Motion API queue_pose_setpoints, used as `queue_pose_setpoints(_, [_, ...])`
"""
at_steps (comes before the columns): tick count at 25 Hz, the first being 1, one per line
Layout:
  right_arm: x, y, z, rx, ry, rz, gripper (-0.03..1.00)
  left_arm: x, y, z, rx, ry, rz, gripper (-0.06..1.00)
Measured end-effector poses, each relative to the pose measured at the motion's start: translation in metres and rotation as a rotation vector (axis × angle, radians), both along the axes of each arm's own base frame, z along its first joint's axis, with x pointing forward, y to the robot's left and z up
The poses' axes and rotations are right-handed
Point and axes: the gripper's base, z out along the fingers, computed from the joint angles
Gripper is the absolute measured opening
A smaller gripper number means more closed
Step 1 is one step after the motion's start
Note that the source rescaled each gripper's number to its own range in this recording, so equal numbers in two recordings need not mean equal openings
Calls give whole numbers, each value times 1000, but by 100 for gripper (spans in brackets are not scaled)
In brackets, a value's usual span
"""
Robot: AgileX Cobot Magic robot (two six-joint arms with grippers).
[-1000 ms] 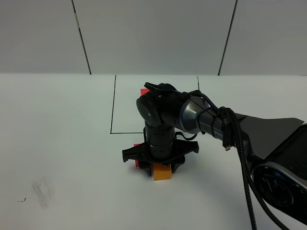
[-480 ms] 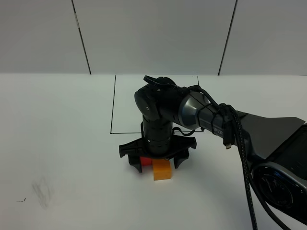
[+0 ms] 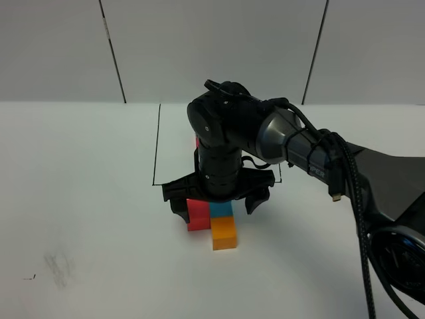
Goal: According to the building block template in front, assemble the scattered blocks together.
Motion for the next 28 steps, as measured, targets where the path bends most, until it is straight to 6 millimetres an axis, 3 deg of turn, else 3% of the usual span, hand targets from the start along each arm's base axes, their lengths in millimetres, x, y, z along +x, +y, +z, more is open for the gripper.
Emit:
queue_pose_setpoints(11, [4, -22, 64, -32, -209, 73, 89, 0, 0, 0, 0, 0, 0, 94])
queue_pose_setpoints(21, [41, -84, 94, -76, -276, 95, 87, 0, 0, 0, 0, 0, 0, 94])
queue_pose_setpoints(28, [55, -130, 124, -95, -332, 120, 86, 0, 0, 0, 0, 0, 0, 94])
